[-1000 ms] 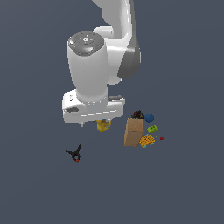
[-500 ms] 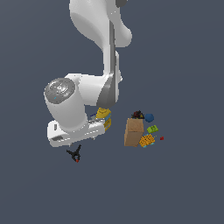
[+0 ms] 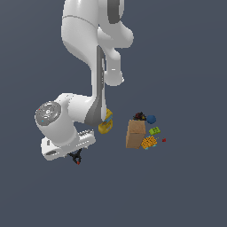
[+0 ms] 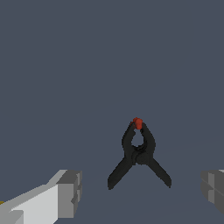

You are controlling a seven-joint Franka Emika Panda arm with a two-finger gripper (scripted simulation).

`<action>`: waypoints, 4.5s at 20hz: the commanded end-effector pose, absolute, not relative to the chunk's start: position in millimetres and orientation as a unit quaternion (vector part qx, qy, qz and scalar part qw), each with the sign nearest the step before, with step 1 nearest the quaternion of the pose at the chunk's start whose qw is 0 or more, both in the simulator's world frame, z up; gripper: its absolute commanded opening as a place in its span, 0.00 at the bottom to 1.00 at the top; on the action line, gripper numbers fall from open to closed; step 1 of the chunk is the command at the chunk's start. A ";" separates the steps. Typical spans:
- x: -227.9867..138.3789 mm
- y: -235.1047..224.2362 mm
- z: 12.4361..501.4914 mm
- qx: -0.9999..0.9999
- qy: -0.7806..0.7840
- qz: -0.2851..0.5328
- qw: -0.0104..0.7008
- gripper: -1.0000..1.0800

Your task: Pick up a designated object from a clutter of objects.

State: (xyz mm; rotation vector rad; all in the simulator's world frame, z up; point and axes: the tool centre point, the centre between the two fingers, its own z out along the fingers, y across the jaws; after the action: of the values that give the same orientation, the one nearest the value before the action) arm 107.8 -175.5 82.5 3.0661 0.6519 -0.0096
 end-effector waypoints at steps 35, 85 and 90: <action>109.7 -188.0 13.5 0.975 0.221 0.000 0.000 0.00; -39.0 -60.0 309.9 0.975 0.221 -0.001 0.001 0.00; -59.7 -41.1 355.3 0.975 0.222 0.000 0.000 0.00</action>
State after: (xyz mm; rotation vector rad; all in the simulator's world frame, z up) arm -53.0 -46.7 341.8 3.0622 0.6961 -0.0009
